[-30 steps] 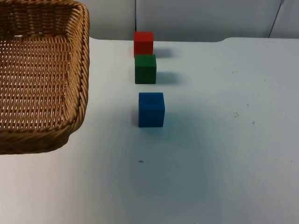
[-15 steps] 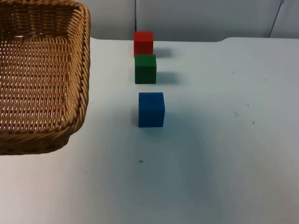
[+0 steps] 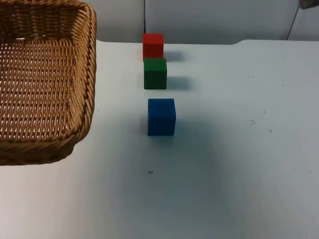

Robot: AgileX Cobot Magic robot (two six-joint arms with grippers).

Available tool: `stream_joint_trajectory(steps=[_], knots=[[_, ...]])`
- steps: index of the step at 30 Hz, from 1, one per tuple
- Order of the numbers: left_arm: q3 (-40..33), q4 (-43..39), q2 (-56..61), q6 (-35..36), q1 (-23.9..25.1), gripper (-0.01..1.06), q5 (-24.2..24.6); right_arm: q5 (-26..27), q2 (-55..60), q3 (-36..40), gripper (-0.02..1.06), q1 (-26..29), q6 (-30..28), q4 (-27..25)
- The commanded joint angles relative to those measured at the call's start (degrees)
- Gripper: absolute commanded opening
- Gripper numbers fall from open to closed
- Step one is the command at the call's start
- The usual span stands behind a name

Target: Pick up the basket with the left hand and place the blue cube into the basket with the right hand.

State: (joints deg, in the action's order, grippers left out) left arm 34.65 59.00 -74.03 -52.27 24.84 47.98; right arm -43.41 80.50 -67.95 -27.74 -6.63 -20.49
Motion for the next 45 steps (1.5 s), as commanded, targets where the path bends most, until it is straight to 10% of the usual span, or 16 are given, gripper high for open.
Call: stream_joint_trajectory(steps=[1, 7, 45], knots=[[-0.02, 1.80, 0.72, -0.26, 0.32, 0.00, 1.30, 1.75, 3.19, -2.33, 1.01, -2.98, 4.99, 4.78], [-0.02, 1.80, 0.72, -0.26, 0.32, 0.00, 1.40, 2.04, 15.11, -10.66, 1.01, -10.18, 14.75, 16.16], [-0.02, 1.92, 0.72, -0.26, 0.32, 0.00, 1.18, 9.87, 47.61, -23.09, 0.99, -10.71, 36.69, 28.21]])
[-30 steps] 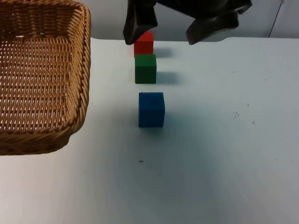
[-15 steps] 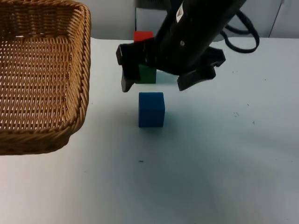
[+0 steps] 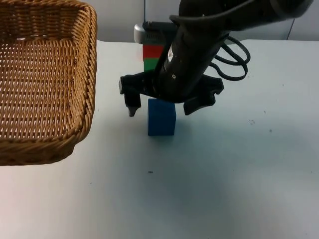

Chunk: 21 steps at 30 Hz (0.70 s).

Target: Pick up the basket with the left hand and place the blue cube into the basket with the right hand.

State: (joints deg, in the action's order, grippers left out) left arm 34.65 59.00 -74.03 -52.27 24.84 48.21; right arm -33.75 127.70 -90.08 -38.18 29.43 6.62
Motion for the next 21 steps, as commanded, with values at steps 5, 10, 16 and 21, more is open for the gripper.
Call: stream_joint_trajectory(steps=[5, 10, 16, 21], knots=[[-0.02, 2.03, 0.72, -0.26, 0.32, 0.00, 0.95, 1.01, 1.48, -1.56, 0.99, -0.26, 1.07, 1.27], [-0.02, 2.13, 0.72, -0.26, 0.32, 0.00, 0.95, 1.90, 2.65, -1.56, 0.99, 0.21, 3.17, 1.63], [-0.02, 2.34, 0.72, -0.26, 0.32, 0.00, 0.95, 2.20, 3.16, -1.56, 0.90, 0.21, 3.53, 2.91], [-0.02, 2.34, 0.72, -0.26, 0.32, 0.00, 0.95, 2.58, 3.16, -1.56, 0.56, 0.21, 7.62, 5.53]])
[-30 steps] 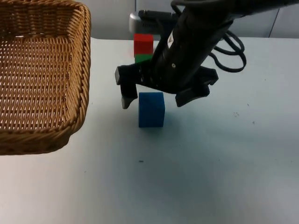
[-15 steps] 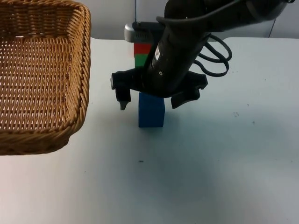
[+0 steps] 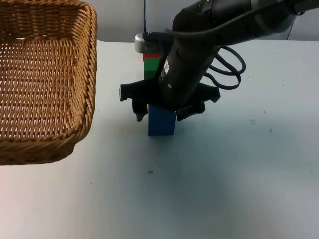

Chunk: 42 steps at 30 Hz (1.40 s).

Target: Pick up the basket with the left hand and place the blue cube into the basket with the right hand.

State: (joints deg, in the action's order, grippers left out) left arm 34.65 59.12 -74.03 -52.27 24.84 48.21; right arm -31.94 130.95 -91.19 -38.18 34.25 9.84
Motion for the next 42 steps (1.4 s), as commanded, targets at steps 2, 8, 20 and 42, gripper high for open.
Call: stream_joint_trajectory(steps=[2, 8, 20, 42], knots=[[-0.02, 2.23, 0.72, -0.26, 0.32, 0.00, 0.95, 0.77, -0.08, -0.44, 0.47, 0.21, 3.83, 3.53], [-0.02, 2.23, 0.72, -0.26, 0.32, 0.00, 0.95, 0.67, -0.19, -0.44, 0.00, 0.21, 4.40, 4.45], [-0.02, 2.45, 0.72, -0.26, 0.32, 0.00, 0.67, -1.95, -9.90, -0.44, 0.00, 0.21, -0.53, 8.16], [-0.02, 8.16, -8.63, -6.00, 0.07, 0.00, -2.83, 2.79, -25.71, -0.44, 0.00, -8.53, -17.09, -0.08]])
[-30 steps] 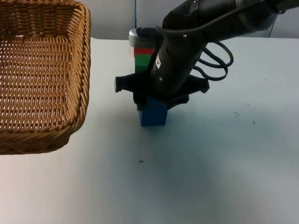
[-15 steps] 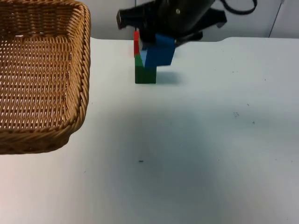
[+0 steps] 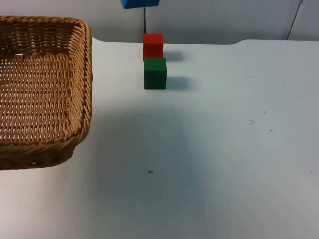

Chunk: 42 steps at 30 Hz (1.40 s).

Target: Pick up the basket with the left hand and place the blue cube into the basket with the right hand.

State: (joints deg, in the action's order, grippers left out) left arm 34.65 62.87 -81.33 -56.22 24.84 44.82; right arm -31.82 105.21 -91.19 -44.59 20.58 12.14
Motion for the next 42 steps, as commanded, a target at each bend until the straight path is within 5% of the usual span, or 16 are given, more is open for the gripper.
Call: stream_joint_trajectory(steps=[1, 12, 23, 42], knots=[[-0.02, 4.81, -1.94, -2.20, 0.07, 0.00, 0.56, 3.98, 0.16, -0.44, 0.00, -3.32, -5.23, -4.08], [-0.02, 8.79, -4.08, -6.80, -0.05, 0.00, 0.75, 11.48, 5.47, -0.70, 0.00, -9.25, -8.16, -8.25], [-0.02, 7.02, -4.08, -6.59, -5.74, 0.00, -2.61, 3.55, 17.10, -13.88, 0.00, -9.39, -9.01, -9.48], [-0.02, 7.02, -4.08, -5.54, -5.74, 0.00, -2.72, 2.65, 23.82, -14.23, 0.00, -8.55, -6.43, -9.38]])
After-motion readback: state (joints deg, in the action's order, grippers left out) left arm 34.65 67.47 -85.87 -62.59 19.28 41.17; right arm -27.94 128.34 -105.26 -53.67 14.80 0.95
